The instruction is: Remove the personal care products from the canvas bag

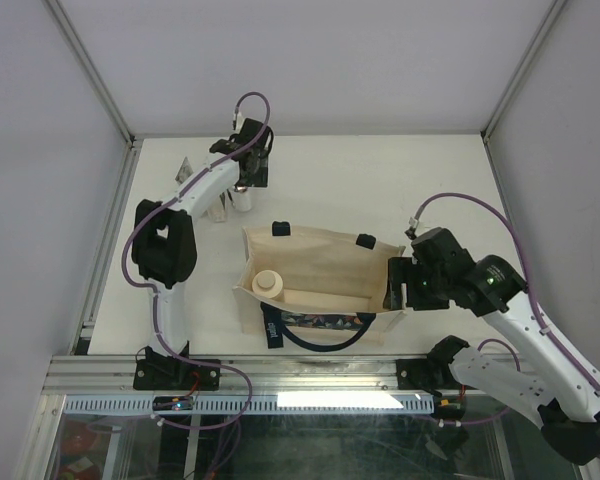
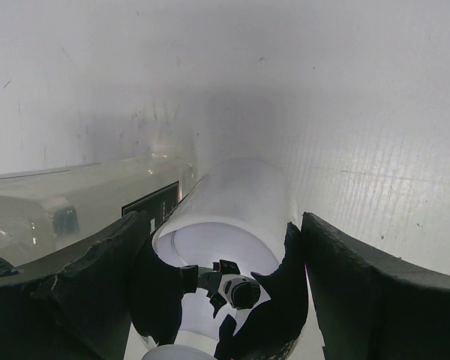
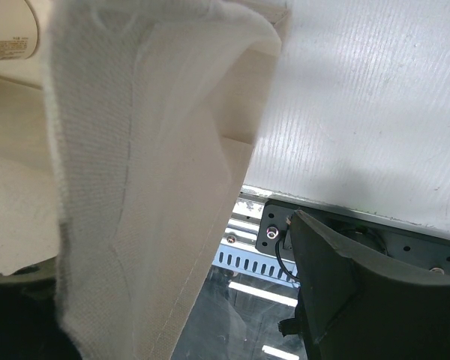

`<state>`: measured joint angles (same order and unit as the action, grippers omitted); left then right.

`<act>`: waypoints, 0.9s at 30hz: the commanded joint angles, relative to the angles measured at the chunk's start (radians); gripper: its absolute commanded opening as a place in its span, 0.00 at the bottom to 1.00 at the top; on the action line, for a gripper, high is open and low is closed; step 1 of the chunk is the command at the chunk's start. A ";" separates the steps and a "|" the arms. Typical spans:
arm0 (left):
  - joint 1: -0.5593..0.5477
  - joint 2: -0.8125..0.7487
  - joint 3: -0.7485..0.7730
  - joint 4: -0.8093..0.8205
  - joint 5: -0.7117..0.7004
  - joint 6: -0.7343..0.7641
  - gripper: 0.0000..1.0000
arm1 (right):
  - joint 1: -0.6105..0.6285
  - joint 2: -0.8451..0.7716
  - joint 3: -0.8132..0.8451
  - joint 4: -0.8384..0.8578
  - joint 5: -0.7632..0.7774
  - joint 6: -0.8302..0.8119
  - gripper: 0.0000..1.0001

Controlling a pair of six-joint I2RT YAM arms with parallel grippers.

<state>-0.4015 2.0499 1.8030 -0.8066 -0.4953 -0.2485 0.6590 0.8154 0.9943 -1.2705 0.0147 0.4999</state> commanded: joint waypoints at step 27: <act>0.013 -0.066 0.047 0.090 0.023 0.029 0.94 | 0.003 -0.035 0.011 0.011 0.012 0.005 0.75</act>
<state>-0.3977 2.0674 1.7947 -0.7719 -0.4683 -0.2413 0.6590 0.7956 0.9928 -1.2701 0.0139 0.4999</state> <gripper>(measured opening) 0.927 0.750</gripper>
